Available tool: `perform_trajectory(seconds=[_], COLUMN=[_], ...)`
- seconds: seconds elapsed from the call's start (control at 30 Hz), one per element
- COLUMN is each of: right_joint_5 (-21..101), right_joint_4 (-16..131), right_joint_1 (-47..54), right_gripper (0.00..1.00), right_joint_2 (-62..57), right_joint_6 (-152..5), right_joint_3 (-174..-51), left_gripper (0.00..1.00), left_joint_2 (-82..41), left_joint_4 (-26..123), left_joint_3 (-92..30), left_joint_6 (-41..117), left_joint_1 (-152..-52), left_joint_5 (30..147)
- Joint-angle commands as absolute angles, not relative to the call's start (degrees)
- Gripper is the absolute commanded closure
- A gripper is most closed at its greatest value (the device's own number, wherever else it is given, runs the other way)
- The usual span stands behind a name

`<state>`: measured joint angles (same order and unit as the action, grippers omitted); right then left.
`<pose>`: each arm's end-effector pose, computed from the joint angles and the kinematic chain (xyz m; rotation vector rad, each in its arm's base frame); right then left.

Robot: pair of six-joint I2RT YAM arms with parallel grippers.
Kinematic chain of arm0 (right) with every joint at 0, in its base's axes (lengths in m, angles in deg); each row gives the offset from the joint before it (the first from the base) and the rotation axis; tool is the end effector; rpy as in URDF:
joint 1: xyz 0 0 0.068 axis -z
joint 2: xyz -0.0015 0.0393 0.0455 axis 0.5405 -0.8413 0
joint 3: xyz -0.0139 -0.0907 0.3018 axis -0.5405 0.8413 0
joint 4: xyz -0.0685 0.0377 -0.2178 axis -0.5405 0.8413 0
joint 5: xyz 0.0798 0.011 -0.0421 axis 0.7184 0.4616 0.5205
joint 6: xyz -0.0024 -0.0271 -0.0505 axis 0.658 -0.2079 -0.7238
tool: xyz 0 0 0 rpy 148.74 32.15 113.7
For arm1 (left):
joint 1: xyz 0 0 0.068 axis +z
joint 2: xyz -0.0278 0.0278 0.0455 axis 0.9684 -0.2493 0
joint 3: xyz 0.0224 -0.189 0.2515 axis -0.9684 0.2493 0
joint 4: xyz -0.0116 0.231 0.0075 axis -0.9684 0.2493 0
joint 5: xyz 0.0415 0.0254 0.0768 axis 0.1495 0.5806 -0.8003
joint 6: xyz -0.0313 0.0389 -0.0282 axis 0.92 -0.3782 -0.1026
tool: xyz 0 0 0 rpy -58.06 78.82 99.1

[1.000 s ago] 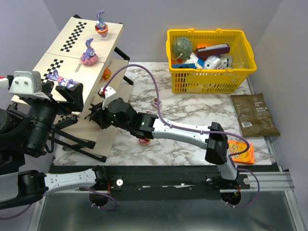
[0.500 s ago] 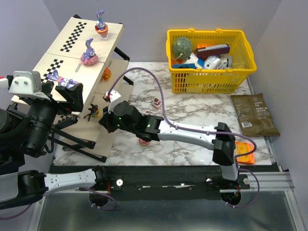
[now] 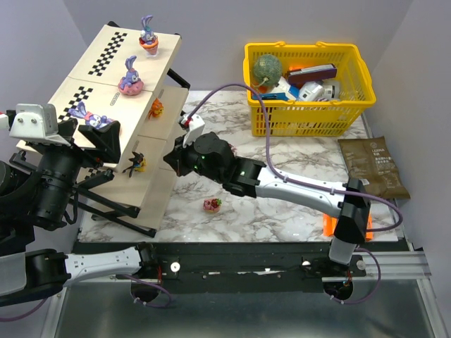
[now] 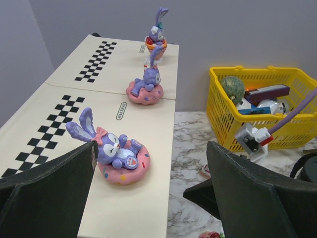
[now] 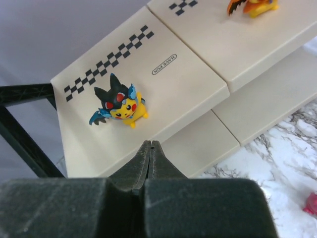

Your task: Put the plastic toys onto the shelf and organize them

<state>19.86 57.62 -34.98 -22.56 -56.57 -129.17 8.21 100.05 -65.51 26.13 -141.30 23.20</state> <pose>0.1639 0.3771 0.4230 -0.5288 1.7632 0.9746 0.0137 0.0525 0.5687 0.0037 1.4754 -0.2326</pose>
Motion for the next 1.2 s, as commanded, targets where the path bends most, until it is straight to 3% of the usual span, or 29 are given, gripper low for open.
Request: perform_trajectory(seconds=[0.0, 1.17], right_joint_5=[25.01, 28.27], right_joint_4=[57.35, 60.61], right_joint_1=[-35.04, -35.04], right_gripper=[0.98, 0.99], right_joint_2=[-28.41, -39.41], right_joint_6=[-55.98, -55.89], right_joint_3=[-135.17, -145.38], left_gripper=[0.01, 0.01], left_joint_2=[7.95, 8.21], left_joint_4=[99.34, 96.61], left_joint_3=[-66.15, -64.57], left_joint_6=[26.12, 24.71], left_joint_1=[-141.22, -141.22], left_joint_5=[23.54, 21.44])
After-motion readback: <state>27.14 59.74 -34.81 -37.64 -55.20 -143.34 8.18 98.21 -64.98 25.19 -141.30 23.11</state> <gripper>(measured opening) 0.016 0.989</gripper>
